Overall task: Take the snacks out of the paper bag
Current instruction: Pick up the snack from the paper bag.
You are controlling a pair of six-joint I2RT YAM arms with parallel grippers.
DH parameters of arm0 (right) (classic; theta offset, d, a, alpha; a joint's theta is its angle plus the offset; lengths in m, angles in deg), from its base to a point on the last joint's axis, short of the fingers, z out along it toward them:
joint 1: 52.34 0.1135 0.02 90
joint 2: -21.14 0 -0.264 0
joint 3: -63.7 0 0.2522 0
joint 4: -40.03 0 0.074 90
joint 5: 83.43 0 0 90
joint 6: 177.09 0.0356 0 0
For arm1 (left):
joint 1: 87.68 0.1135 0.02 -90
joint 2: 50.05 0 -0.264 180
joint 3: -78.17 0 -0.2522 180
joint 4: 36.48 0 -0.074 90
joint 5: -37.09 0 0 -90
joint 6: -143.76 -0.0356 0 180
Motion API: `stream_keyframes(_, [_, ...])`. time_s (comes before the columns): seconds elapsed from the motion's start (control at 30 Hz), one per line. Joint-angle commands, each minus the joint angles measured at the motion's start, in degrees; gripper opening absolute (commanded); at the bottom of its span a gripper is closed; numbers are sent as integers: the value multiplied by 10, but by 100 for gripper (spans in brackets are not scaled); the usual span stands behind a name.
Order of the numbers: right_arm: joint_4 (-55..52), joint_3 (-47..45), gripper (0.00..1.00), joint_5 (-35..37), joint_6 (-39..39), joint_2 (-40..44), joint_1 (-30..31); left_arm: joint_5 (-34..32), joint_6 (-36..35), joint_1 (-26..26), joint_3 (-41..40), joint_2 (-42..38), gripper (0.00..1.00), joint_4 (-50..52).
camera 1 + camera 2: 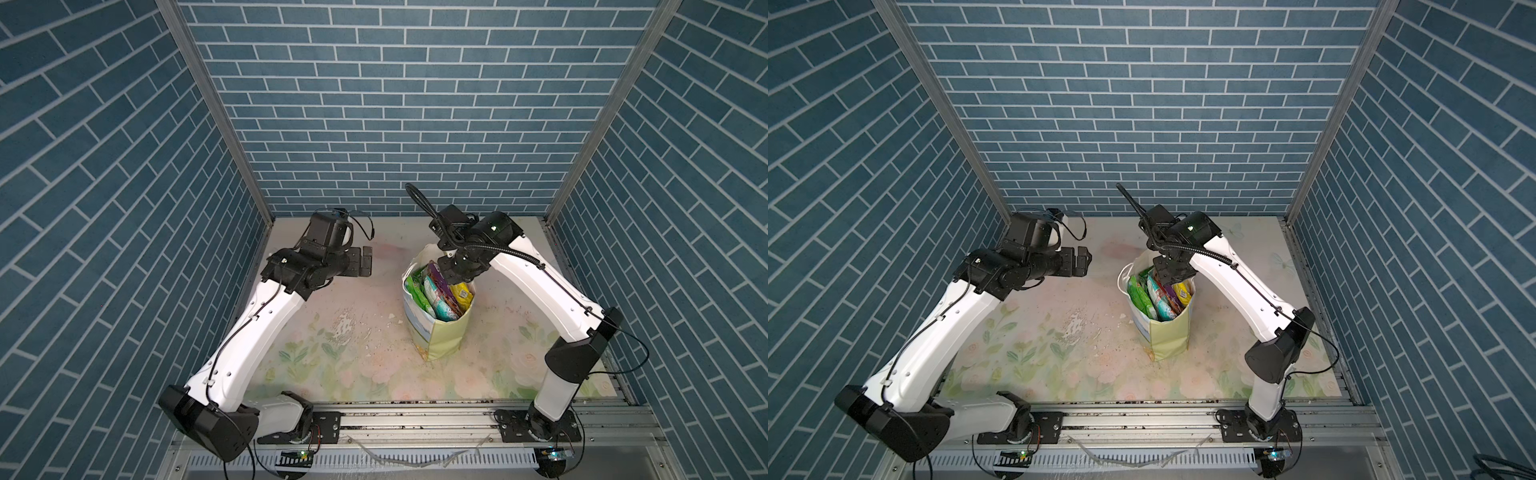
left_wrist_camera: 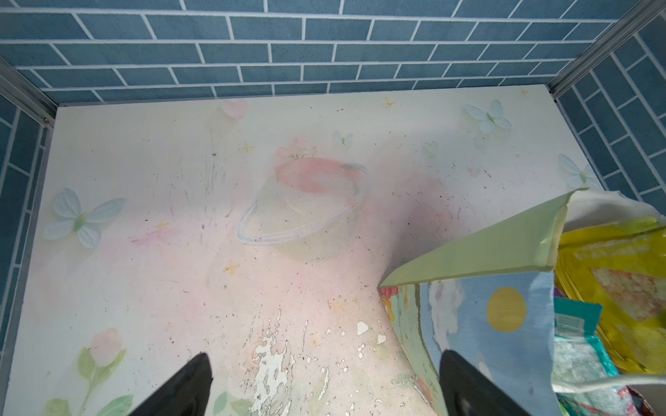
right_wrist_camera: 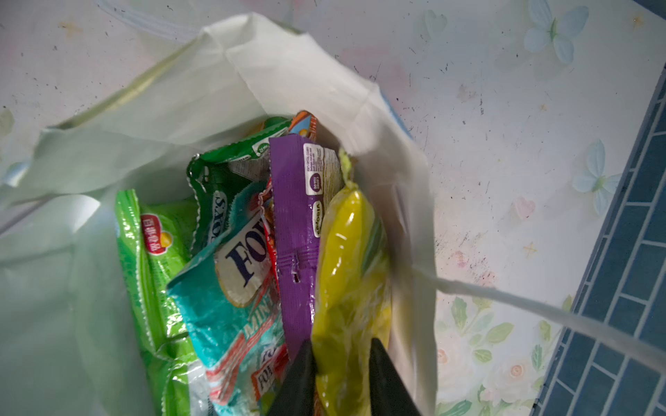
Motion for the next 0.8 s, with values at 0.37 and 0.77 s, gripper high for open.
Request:
stream_keyframes(0.37, [5,-1,0,7,17,19,3,45,-17,13,56,31,100,14])
stream_keyframes(0.77, [64,49,0,-1,-27,83,2,57,-18,12,94,61,99,16])
